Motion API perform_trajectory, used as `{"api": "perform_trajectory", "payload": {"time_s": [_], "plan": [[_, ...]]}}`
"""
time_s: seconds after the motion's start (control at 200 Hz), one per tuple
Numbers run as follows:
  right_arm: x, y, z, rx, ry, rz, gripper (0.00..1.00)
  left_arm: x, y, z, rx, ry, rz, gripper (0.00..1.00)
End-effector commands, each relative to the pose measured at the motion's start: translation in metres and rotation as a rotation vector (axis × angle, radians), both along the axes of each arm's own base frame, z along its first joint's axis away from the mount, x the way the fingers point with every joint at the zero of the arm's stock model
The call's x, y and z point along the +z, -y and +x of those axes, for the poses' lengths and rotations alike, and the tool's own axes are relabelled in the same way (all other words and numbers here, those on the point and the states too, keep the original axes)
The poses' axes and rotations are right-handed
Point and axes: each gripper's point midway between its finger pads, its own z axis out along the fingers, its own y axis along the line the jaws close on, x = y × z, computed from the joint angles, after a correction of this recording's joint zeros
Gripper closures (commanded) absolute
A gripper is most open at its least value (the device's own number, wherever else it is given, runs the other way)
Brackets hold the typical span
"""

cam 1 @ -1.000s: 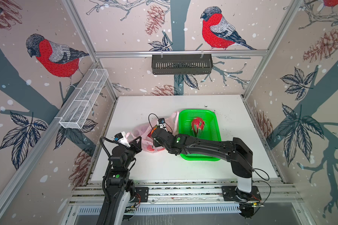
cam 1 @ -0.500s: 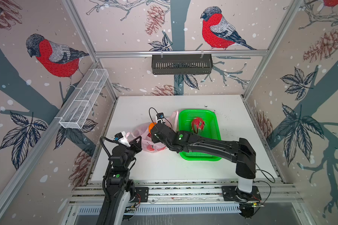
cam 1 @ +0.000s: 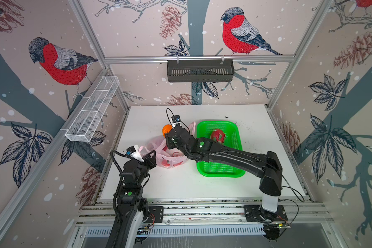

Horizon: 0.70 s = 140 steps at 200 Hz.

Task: Untie the knot of the plastic bag and take out the fruit
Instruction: 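Lift the orange up out of the pink bag with the right gripper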

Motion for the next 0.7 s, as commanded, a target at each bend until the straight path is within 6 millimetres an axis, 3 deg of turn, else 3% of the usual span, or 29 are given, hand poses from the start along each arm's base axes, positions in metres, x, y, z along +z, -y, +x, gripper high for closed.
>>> {"api": "perform_trajectory", "payload": {"time_s": [0.0,0.275,0.495,0.696], "plan": [[0.032,0.003,0.013,-0.017,0.081,0.04,0.76,0.019,-0.002,0.005,0.009,0.077,0.01,1.0],[0.068,0.024,0.055,-0.094,0.162,0.075,0.76,0.021,0.0,0.005,-0.003,0.085,0.013,1.0],[0.098,0.067,0.097,-0.201,0.215,0.106,0.77,0.023,0.0,0.004,-0.005,0.091,0.018,1.0],[0.103,0.118,0.121,-0.306,0.225,0.103,0.77,0.022,0.001,0.004,-0.008,0.089,0.021,1.0]]}}
